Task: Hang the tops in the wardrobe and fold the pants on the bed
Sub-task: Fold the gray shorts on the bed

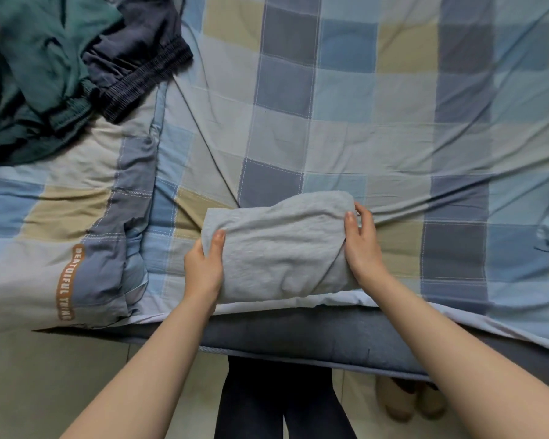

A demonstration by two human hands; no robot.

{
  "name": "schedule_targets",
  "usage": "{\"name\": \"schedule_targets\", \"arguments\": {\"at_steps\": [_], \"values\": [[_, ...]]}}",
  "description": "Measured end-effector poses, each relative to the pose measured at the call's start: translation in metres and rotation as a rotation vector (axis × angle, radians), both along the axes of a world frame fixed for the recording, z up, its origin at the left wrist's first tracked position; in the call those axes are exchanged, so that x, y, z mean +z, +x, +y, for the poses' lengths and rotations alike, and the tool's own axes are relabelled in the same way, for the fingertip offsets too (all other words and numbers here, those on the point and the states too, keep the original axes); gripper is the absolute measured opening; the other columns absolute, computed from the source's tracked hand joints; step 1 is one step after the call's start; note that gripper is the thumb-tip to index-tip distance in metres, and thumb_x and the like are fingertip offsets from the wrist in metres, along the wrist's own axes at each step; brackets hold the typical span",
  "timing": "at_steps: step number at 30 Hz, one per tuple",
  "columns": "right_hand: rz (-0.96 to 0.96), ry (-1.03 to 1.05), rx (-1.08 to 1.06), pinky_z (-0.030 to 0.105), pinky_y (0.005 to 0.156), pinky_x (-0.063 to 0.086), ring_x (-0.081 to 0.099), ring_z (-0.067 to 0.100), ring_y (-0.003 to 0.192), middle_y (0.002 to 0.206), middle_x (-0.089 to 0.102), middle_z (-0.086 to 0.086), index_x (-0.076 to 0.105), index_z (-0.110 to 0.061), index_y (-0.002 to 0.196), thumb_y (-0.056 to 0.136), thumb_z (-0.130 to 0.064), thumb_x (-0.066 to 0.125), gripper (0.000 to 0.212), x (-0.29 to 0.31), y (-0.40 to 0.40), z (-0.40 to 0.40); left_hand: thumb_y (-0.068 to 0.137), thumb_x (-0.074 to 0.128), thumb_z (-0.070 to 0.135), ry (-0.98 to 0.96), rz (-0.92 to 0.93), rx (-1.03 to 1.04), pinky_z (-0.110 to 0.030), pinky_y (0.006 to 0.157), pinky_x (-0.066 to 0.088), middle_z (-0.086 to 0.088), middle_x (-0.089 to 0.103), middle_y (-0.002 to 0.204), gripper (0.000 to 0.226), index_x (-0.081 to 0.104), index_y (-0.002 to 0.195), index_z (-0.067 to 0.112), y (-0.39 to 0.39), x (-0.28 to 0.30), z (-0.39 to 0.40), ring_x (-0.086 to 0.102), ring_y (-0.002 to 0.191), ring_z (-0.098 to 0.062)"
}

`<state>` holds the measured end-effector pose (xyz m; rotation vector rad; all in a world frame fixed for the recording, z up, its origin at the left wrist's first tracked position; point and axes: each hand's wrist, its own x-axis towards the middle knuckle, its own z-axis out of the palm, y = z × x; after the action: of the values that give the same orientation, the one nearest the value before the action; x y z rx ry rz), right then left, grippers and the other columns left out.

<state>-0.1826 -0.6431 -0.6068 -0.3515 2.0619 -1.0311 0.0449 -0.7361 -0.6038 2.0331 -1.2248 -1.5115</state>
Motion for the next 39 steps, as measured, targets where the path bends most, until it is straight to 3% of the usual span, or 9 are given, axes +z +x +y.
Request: {"name": "schedule_targets", "arguments": {"at_steps": [3, 8, 12, 17, 20, 25, 31, 35, 39], "values": [[0.094, -0.066, -0.015, 0.012, 0.092, 0.032, 0.046, 0.005, 0.118, 0.133, 0.049, -0.007, 0.039, -0.016, 0.140, 0.103, -0.031, 0.036, 0.040, 0.064, -0.006, 0.017, 0.094, 0.054, 0.050, -0.084, 0.000, -0.017, -0.043, 0.089, 0.053, -0.006, 0.071, 0.098, 0.044, 0.067, 0.102, 0.009, -0.011, 0.058, 0.006, 0.066, 0.097, -0.024], [0.220, -0.057, -0.018, 0.020, 0.095, 0.034, 0.045, 0.006, 0.123, 0.142, 0.046, -0.006, 0.032, -0.021, 0.145, 0.101, -0.040, 0.035, 0.048, 0.172, -0.006, 0.055, 0.096, 0.053, 0.045, -0.231, 0.028, -0.121, -0.026, 0.068, 0.045, -0.001, 0.068, 0.084, 0.034, 0.064, 0.087, 0.014, -0.035, 0.167, 0.018, 0.061, 0.079, -0.013], [0.313, -0.021, -0.059, 0.038, 0.103, 0.040, 0.044, 0.017, 0.131, 0.148, 0.042, -0.004, 0.027, -0.022, 0.147, 0.099, -0.041, 0.040, 0.053, 0.236, 0.000, 0.080, 0.096, 0.053, 0.045, -0.264, 0.102, -0.206, -0.030, 0.073, 0.048, 0.009, 0.068, 0.087, 0.022, 0.062, 0.082, 0.031, -0.044, 0.232, 0.023, 0.062, 0.083, -0.007], [0.320, -0.089, -0.234, 0.023, 0.091, 0.038, 0.043, 0.003, 0.117, 0.135, 0.043, -0.013, 0.026, -0.024, 0.146, 0.097, -0.034, 0.049, 0.055, 0.295, 0.024, 0.100, 0.097, 0.053, 0.043, -0.206, 0.204, -0.310, -0.033, 0.087, 0.049, 0.012, 0.067, 0.102, 0.017, 0.062, 0.103, 0.030, -0.040, 0.285, 0.021, 0.062, 0.098, -0.006], [0.366, -0.091, -0.304, 0.018, 0.089, 0.037, 0.041, -0.002, 0.114, 0.130, 0.040, -0.014, 0.024, -0.022, 0.148, 0.094, -0.026, 0.057, 0.063, 0.315, 0.047, 0.104, 0.096, 0.056, 0.038, -0.174, 0.260, -0.405, -0.035, 0.087, 0.052, 0.008, 0.067, 0.103, 0.011, 0.061, 0.102, 0.030, -0.032, 0.304, 0.020, 0.064, 0.098, -0.011], [0.479, -0.076, -0.477, 0.035, 0.107, 0.040, 0.039, 0.014, 0.134, 0.149, 0.036, -0.002, 0.024, -0.022, 0.148, 0.097, -0.027, 0.052, 0.059, 0.344, 0.098, 0.124, 0.094, 0.058, 0.040, -0.214, 0.301, -0.569, -0.039, 0.081, 0.053, 0.006, 0.066, 0.098, 0.013, 0.059, 0.098, 0.028, -0.017, 0.339, 0.024, 0.064, 0.093, -0.016], [0.674, 0.036, -0.668, -0.001, 0.093, 0.020, 0.039, 0.013, 0.124, 0.138, 0.044, 0.008, 0.035, -0.013, 0.144, 0.097, -0.021, 0.052, 0.051, 0.374, 0.146, 0.171, 0.095, 0.057, 0.038, -0.316, 0.350, -0.732, -0.032, 0.084, 0.041, 0.015, 0.056, 0.104, 0.038, 0.046, 0.131, 0.029, -0.013, 0.380, 0.053, 0.056, 0.092, -0.002], [0.706, 0.072, -0.816, 0.001, 0.094, 0.022, 0.047, 0.017, 0.123, 0.134, 0.050, 0.008, 0.044, -0.013, 0.140, 0.096, -0.021, 0.052, 0.045, 0.381, 0.174, 0.215, 0.097, 0.053, 0.039, -0.347, 0.374, -0.931, -0.034, 0.086, 0.042, -0.020, 0.062, 0.115, 0.039, 0.047, 0.135, 0.037, -0.016, 0.391, 0.079, 0.059, 0.105, -0.032], [0.730, 0.113, -0.977, 0.010, 0.096, 0.029, 0.050, 0.019, 0.123, 0.134, 0.053, 0.006, 0.047, -0.014, 0.138, 0.096, -0.018, 0.052, 0.043, 0.388, 0.211, 0.269, 0.099, 0.053, 0.028, -0.331, 0.468, -1.112, -0.012, 0.091, 0.034, 0.008, 0.061, 0.127, 0.031, 0.059, 0.130, 0.030, -0.021, 0.401, 0.127, 0.053, 0.113, -0.004]]}}
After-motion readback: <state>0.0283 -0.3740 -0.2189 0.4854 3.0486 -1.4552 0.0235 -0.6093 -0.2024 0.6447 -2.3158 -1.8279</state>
